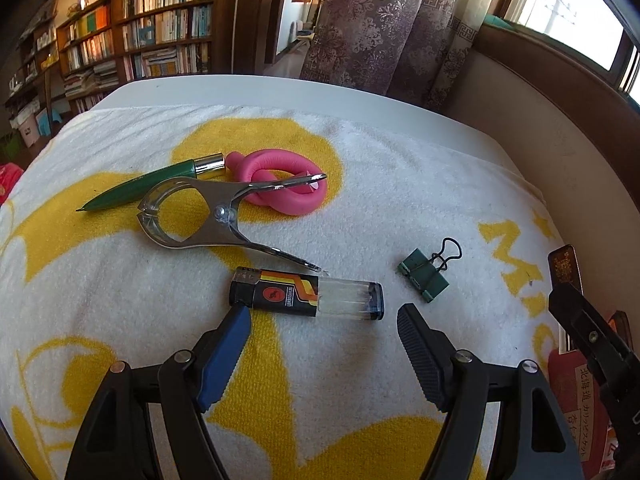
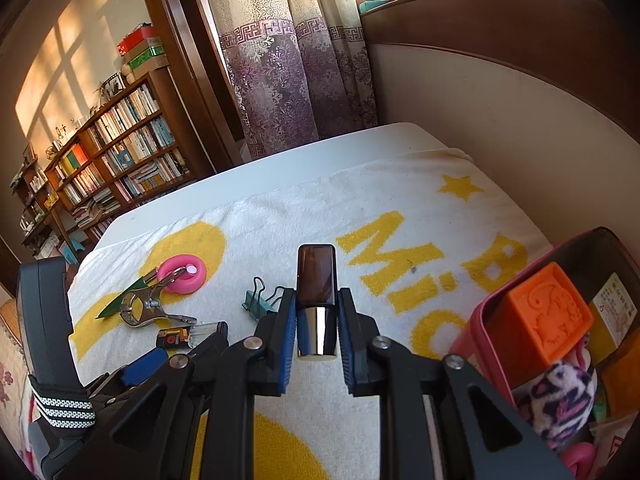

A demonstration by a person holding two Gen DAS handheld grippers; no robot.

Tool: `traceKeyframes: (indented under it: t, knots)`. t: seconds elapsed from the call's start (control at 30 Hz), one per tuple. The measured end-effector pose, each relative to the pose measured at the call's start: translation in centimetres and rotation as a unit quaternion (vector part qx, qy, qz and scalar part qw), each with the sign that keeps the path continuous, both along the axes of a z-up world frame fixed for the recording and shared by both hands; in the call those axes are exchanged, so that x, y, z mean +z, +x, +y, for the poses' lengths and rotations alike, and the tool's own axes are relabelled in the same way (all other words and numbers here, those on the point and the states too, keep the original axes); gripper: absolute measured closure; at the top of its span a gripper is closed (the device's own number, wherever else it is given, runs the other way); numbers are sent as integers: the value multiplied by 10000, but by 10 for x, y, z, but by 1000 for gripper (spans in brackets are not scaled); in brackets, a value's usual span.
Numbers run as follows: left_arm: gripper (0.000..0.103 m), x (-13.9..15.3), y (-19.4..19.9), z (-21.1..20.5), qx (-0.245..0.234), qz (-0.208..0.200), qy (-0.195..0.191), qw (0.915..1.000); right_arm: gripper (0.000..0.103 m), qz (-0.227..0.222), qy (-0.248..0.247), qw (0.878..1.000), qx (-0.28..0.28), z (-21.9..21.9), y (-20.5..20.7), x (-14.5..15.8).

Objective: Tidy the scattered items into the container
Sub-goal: 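Lift the lipstick tube with the right gripper while the left grasps the black-and-clear tube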

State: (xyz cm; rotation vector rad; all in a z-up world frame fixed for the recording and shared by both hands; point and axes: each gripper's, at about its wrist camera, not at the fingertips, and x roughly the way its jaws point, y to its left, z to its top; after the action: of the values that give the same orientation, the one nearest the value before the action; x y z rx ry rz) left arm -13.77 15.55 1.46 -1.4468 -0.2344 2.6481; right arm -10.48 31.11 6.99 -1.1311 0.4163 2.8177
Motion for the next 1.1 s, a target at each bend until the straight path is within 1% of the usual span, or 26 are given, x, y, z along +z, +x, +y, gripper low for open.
traceKeyframes:
  t: [0.03,0.07,0.13,0.23,0.27,0.3,0.33,0.53,0.77,0.93,1.1]
  knots:
    - [22,-1,-1,1,-12,33,-37,10000,82,-2,2,10000,1,0,0,0]
    - [22,-1,-2,2,-41,65,-105,9999,82,-3,-1,10000,1,0,0,0]
    - [22,-3,-3,8,-157,124,-347,9992,82,-6,-1,10000,8,-1,0,0]
    - [22,-6,-4,15,-464,190,-712,9962,82,-10,18,10000,28,-3,0,-1]
    - [22,-6,-4,15,-515,194,-711,9959,82,-8,20,10000,33,-4,0,-1]
    - [25,-5,-4,13,-532,204,-684,9960,82,-2,23,10000,33,-4,0,-1]
    - [33,-4,-3,11,-540,228,-707,9958,82,4,26,10000,29,-4,0,-1]
    - [33,-1,5,-3,-740,194,-417,9962,82,16,32,10000,5,-4,2,-1]
    - [33,7,26,-29,-747,152,-110,9970,81,40,36,10000,23,-5,2,-1]
    - [33,12,44,-62,-524,213,-52,9984,81,8,42,10000,90,-8,1,-4]
    - [33,19,55,-89,-256,458,-77,9986,81,-23,68,9998,211,-15,0,-7]
